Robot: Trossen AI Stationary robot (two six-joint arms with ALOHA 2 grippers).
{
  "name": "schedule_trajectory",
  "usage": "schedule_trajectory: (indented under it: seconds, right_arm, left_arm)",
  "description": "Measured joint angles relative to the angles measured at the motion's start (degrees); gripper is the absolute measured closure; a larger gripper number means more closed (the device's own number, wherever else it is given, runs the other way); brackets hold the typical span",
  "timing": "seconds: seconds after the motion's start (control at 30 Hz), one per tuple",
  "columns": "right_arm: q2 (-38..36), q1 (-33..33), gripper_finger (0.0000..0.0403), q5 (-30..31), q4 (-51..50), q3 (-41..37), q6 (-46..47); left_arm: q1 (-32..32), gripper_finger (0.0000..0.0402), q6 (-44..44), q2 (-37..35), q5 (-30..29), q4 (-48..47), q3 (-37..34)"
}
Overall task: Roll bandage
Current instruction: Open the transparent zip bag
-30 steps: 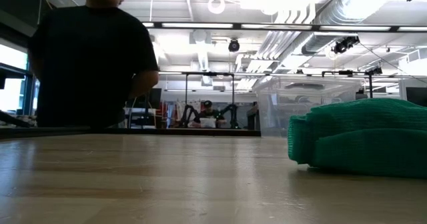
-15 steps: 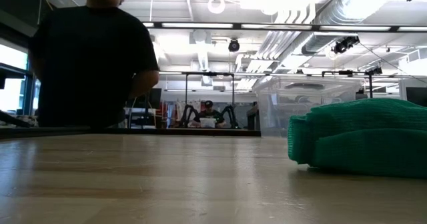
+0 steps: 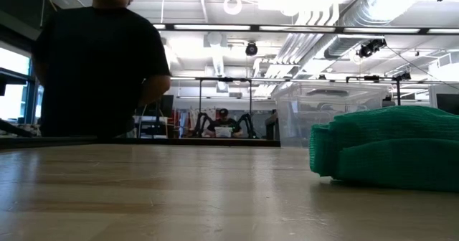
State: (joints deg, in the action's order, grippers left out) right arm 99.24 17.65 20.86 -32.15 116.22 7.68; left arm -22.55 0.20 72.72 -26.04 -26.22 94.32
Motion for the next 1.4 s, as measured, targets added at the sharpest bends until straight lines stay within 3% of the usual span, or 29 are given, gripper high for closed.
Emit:
schedule_trajectory:
  seconds: [1.17, 1.27, 1.4]
  right_arm:
    - [-3.33, 2.01, 0.0382, -2.98, -16.12, -0.02, 5.38]
    - [-3.80, 2.01, 0.0358, -3.54, -16.28, -0.04, 5.47]
    - [-5.86, 1.55, 0.0291, -6.47, -13.21, -0.13, 7.28]
  left_arm:
    - [0.02, 0.0401, 0.44, -2.92, -0.20, -1.68, 0.00]
    - [0.02, 0.0401, 0.45, -2.92, -0.31, -1.18, 0.00]
    - [0.02, 0.0401, 0.42, -3.12, 0.37, -0.86, 0.17]
